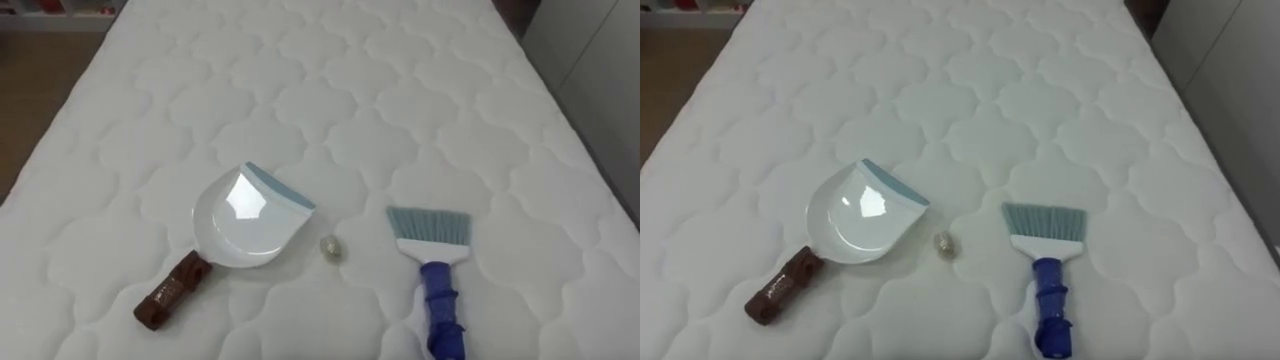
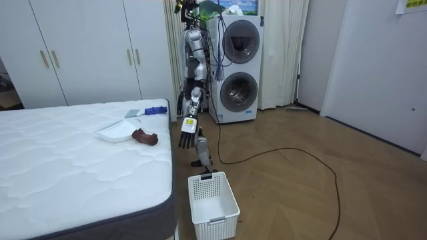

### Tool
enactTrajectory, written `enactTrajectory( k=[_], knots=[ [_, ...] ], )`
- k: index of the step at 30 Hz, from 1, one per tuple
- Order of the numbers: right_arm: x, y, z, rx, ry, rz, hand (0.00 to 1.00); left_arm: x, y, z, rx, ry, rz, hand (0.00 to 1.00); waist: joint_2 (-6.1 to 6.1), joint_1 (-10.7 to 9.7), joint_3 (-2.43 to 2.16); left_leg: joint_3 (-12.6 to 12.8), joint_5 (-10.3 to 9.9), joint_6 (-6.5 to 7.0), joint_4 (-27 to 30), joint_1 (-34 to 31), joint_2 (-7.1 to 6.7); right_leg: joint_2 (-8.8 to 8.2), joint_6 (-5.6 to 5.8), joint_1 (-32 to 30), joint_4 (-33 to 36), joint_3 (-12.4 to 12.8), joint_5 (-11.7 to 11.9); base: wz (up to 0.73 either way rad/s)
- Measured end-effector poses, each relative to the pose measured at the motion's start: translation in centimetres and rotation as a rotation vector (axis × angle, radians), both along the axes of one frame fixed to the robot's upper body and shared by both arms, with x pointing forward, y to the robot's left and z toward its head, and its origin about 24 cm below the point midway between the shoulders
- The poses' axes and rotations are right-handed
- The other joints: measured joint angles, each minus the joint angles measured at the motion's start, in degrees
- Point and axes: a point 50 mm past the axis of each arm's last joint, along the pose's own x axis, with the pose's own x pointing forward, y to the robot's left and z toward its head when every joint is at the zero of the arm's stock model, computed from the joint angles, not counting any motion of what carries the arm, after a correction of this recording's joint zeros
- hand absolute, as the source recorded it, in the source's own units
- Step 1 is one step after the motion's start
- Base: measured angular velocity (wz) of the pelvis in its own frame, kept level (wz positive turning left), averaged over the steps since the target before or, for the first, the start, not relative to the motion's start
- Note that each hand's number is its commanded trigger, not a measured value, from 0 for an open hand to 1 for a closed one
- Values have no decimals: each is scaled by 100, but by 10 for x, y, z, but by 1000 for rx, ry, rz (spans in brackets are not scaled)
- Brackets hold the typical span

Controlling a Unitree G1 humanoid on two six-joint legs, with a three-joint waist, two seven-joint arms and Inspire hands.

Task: Clean bed

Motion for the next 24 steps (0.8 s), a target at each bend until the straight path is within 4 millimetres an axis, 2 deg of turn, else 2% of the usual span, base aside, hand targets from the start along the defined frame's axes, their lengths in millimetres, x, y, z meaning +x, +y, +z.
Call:
enactTrajectory(
  k=[2,5,12,16,20,21,24],
  knots=[
    [2,0,1,-1,-20,3,0,20,0,9,38,-125,-18,0,2,-5,-2,11,0,0,-4,2,0,0,1,17,1,6,1,-2],
    [4,0,1,1,-35,13,0,36,-3,14,68,-205,-35,0,2,-27,-6,14,0,0,-13,0,5,7,1,15,3,20,10,-6],
    [4,-1,2,15,-53,23,0,53,-5,25,92,-319,-38,0,23,-63,-1,5,0,0,-12,-12,7,7,-1,-33,-1,14,19,0],
    [3,-2,2,17,-51,23,0,62,-6,32,111,-387,-43,0,46,-101,-14,7,0,0,-13,-20,7,8,-1,-52,13,8,19,0],
    [4,-2,3,16,-52,28,0,71,-6,35,109,-416,-38,0,73,-251,-21,4,0,0,-21,-77,9,9,-6,-78,14,-28,24,1],
    [2,-2,2,17,-48,29,0,75,-6,37,112,-425,-42,0,80,-302,-40,15,0,0,-14,-116,11,11,-9,-93,19,-27,27,0],
    [1,-3,2,22,-38,30,0,81,-4,40,120,-441,-47,0,114,-348,-38,32,0,0,-11,-134,12,12,-10,-131,18,-16,32,-2]
  ],
)
